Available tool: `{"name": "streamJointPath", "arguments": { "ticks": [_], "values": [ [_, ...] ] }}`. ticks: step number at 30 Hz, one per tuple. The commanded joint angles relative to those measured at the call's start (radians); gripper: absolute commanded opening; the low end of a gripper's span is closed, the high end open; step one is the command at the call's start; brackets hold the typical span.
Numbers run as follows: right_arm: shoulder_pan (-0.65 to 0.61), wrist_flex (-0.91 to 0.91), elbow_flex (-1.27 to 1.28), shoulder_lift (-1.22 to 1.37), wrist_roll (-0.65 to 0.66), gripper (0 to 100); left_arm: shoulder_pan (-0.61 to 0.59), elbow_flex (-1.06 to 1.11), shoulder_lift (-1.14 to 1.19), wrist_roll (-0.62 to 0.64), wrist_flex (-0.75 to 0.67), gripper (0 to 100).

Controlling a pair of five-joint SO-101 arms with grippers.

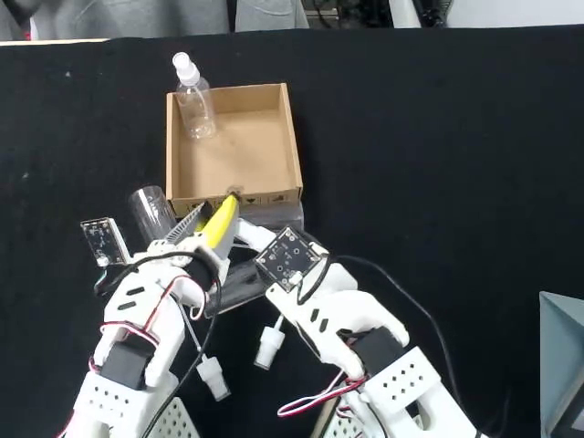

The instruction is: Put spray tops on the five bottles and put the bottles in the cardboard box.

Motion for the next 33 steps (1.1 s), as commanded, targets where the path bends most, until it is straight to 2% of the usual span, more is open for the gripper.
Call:
{"name": "streamJointPath", "arguments": {
  "ticks": [1, 7, 15, 23, 28, 33],
  "values": [
    [0.023, 0.002, -0.018, -0.031, -0.002, 9.2, 0.061, 0.021, -0.006, -0.018, 0.015, 16],
    [0.023, 0.002, -0.016, -0.031, -0.002, 9.2, 0.165, -0.028, -0.009, -0.086, 0.146, 16],
    [0.023, 0.002, -0.016, -0.031, -0.002, 9.2, 0.171, -0.067, -0.009, -0.086, 0.187, 16],
    [0.044, 0.003, -0.018, -0.031, -0.005, 9.2, 0.148, -0.124, -0.009, -0.078, 0.189, 16],
    [0.110, 0.002, -0.024, -0.038, -0.008, 9.2, 0.070, -0.143, -0.009, -0.078, 0.189, 16],
    [0.112, 0.040, -0.007, -0.131, -0.009, 9.2, -0.001, -0.168, -0.011, -0.078, 0.190, 16]
  ]
}}
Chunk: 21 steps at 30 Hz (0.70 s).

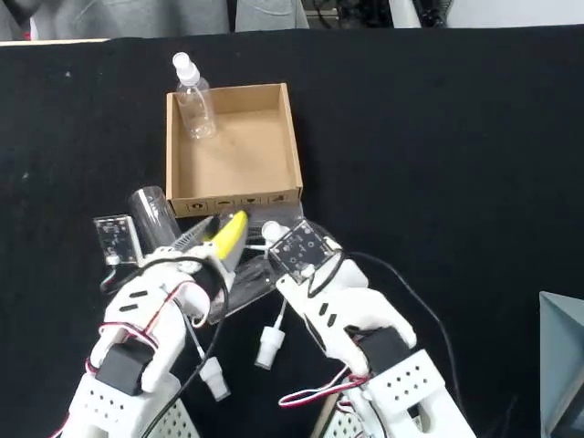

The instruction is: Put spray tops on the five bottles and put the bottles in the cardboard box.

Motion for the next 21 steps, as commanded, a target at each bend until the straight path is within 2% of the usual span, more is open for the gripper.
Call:
{"name": "streamJointPath", "arguments": {
  "ticks": [1, 6, 9, 12, 21],
  "values": [
    [0.028, 0.048, -0.013, -0.108, -0.011, 9.2, -0.068, -0.084, -0.011, -0.014, 0.005, 16],
    [0.026, 0.166, 0.024, -0.323, -0.018, 9.2, -0.147, -0.114, -0.011, -0.015, 0.057, 16],
    [0.023, 0.219, 0.056, -0.466, -0.098, 9.6, -0.203, -0.147, -0.011, -0.015, 0.092, 16],
    [-0.018, 0.230, 0.056, -0.463, -0.117, 9.4, -0.278, -0.154, -0.011, -0.015, 0.091, 16],
    [-0.012, 0.222, 0.056, -0.453, -0.114, 9.6, -0.453, -0.151, -0.011, -0.015, 0.086, 16]
  ]
}}
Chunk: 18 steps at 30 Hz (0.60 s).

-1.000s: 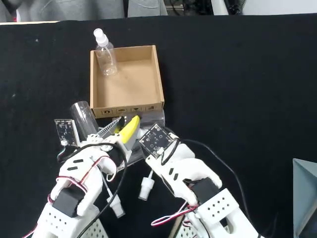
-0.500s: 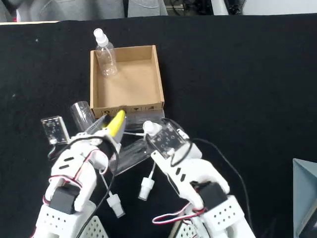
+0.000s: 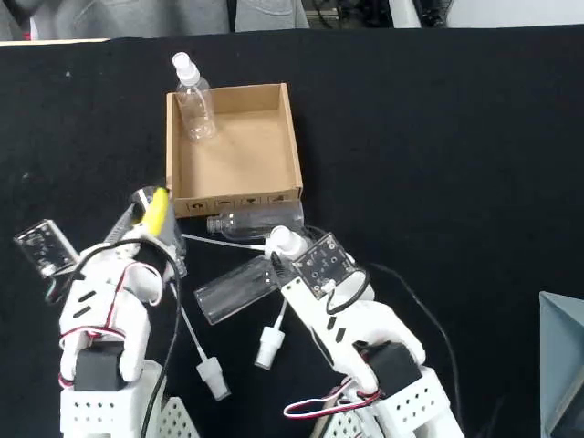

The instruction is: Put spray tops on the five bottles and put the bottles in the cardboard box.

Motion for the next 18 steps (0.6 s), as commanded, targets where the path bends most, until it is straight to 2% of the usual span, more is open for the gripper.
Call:
{"name": "streamJointPath", "arguments": {
  "ticks": [1, 8, 18],
  "values": [
    [-0.009, -0.003, -0.012, -0.111, -0.009, 9.6, -0.076, -0.062, -0.011, -0.011, -0.002, 16],
    [-0.008, -0.115, -0.005, -0.111, -0.009, 9.3, -0.179, -0.059, -0.011, -0.011, -0.011, 16],
    [-0.008, -0.112, -0.130, -0.101, -0.011, 9.2, -0.182, 0.104, -0.011, -0.014, -0.267, 16]
  ]
}}
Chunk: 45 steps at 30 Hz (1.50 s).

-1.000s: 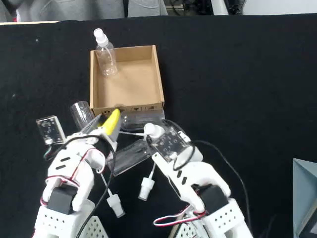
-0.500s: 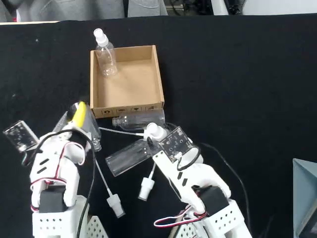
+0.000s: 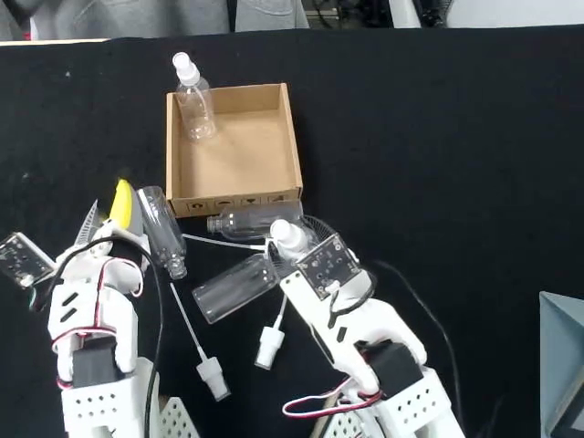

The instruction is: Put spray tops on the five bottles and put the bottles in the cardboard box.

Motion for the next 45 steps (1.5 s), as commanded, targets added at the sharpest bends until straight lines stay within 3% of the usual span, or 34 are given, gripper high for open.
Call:
{"name": "streamJointPath", "arguments": {
  "ticks": [1, 13, 26, 32, 36, 45],
  "values": [
    [-0.009, -0.031, -0.117, -0.101, -0.009, 9.2, -0.010, 0.018, -0.009, -0.014, -0.098, 16],
    [-0.015, -0.052, -0.305, -0.036, -0.008, 9.2, -0.010, 0.019, -0.009, -0.017, -0.098, 16],
    [-0.018, -0.319, -0.556, 0.568, -0.020, 9.5, -0.010, 0.021, -0.009, -0.018, -0.097, 16],
    [-0.074, -0.488, -0.622, 0.822, -0.184, 9.6, -0.010, 0.022, -0.009, -0.018, -0.097, 16],
    [-0.083, -0.589, -0.677, 0.960, -0.203, 9.6, -0.010, 0.022, -0.009, -0.018, -0.097, 16],
    [-0.081, -0.620, -0.829, 1.205, -0.206, 9.6, -0.010, 0.022, -0.009, -0.018, -0.097, 16]
  ]
}}
